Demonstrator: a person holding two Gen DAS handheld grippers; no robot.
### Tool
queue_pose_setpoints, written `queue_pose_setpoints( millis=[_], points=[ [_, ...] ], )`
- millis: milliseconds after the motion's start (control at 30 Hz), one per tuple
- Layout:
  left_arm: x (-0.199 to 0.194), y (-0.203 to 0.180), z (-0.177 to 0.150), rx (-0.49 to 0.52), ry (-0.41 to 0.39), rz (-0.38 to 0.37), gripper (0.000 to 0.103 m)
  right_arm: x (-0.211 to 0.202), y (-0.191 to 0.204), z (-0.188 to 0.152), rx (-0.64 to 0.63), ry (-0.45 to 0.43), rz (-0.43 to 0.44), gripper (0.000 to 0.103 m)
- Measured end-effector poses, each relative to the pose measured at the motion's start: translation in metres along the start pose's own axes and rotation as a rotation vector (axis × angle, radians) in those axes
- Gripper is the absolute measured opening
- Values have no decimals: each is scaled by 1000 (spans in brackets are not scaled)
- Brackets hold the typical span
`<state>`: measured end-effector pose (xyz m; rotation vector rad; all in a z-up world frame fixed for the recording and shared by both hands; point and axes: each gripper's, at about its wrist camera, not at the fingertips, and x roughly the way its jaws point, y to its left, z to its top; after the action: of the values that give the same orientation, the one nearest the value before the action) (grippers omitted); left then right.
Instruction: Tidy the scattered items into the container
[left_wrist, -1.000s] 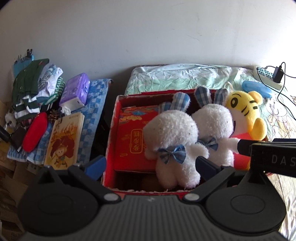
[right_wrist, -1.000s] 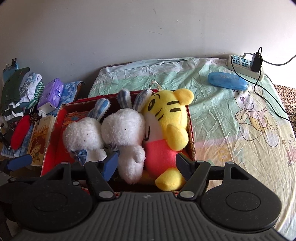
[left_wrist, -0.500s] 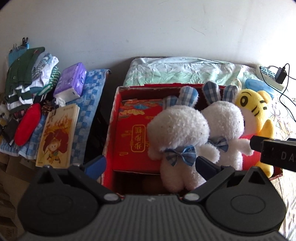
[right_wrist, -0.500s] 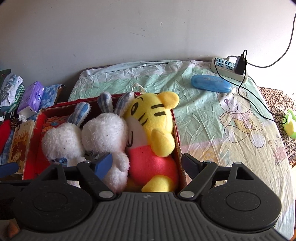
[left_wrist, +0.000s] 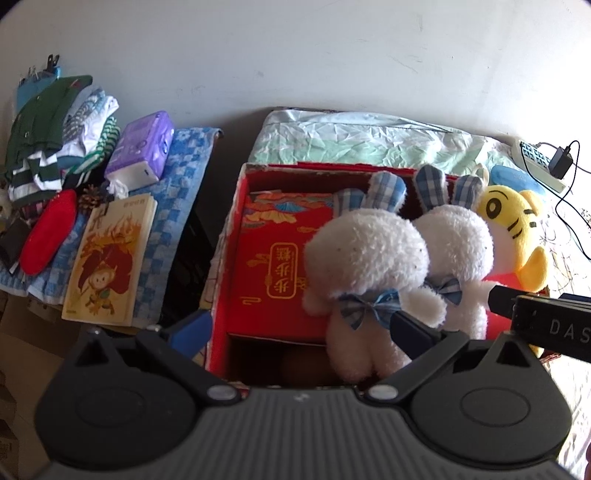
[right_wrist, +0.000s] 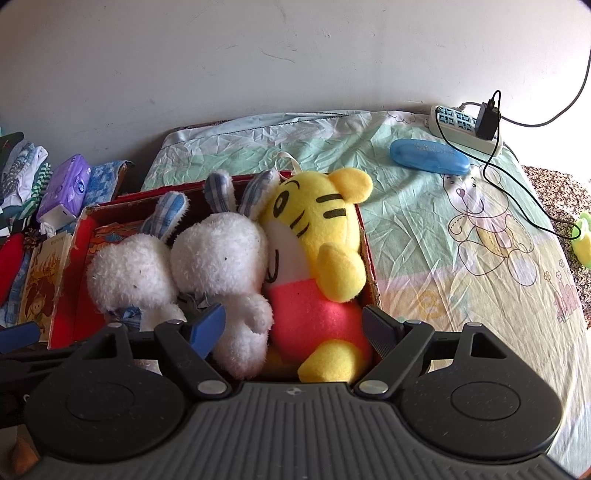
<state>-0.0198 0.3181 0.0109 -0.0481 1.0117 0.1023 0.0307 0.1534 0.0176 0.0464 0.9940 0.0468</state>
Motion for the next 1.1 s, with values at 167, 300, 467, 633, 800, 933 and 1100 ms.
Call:
queue_pose_setpoints(
  millis=[167,300,467,633,800,933,1100],
  points=[
    [-2,6,-2,0,-4,18,102,1,4,-3,-8,11,19,83],
    [-3,7,-4,4,-6,27,102,0,9,-5,-19,5,8,83],
    [-3,10,-5,0,-7,26,102,-2,14,-8,-49,1,-11,83],
    [-3,8,-7,12,-17,46,102,-4,17,-12,-81,-10,-39,83],
    [-5,3,-7,13,-22,43,102,-7,11,-13,-67,-20,-44,83],
    [-8,-5,-6,25,-41,43,102,-10,5,-13,-53,-30,-49,83],
    [-3,-10,-2,15,-17,11,102,-10,-5,-11,-13,-23,-29,83]
  ],
)
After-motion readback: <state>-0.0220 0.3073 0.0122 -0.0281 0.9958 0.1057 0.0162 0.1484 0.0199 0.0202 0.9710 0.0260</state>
